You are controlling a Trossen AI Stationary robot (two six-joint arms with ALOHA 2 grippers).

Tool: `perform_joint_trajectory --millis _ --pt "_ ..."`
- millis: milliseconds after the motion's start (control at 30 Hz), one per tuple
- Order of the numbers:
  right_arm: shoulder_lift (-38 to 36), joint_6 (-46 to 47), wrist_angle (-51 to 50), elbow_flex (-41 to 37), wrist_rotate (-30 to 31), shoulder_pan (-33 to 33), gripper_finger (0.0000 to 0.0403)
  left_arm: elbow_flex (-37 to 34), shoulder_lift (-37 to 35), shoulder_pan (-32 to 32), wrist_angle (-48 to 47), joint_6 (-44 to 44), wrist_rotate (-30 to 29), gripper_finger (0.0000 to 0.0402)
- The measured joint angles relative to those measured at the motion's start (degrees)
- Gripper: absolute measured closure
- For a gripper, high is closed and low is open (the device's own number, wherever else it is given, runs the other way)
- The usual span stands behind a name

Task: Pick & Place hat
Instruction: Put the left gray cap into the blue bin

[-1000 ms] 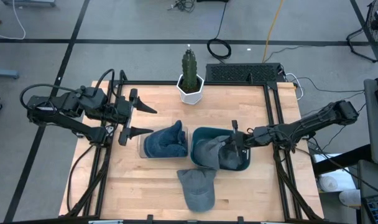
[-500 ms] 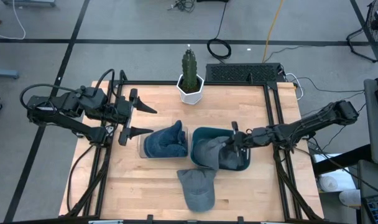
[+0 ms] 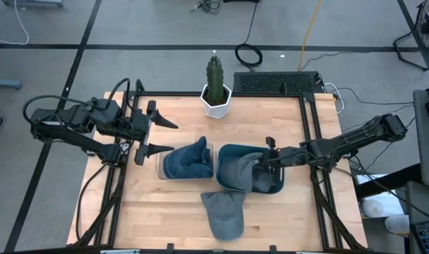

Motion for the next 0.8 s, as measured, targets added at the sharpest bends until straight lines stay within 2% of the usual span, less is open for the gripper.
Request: perform_joint_trajectory --millis 600,800 --pt "0.0 13.7 -18.7 0.0 -0.2 0.0 0.0403 0.0 0.0 0.0 0.0 0.0 0.0 0.0082" --pt "0.0 16.0 -19.9 0.0 -0.2 0.0 0.0403 0.0 0.0 0.0 0.0 0.0 0.0 0.0082"
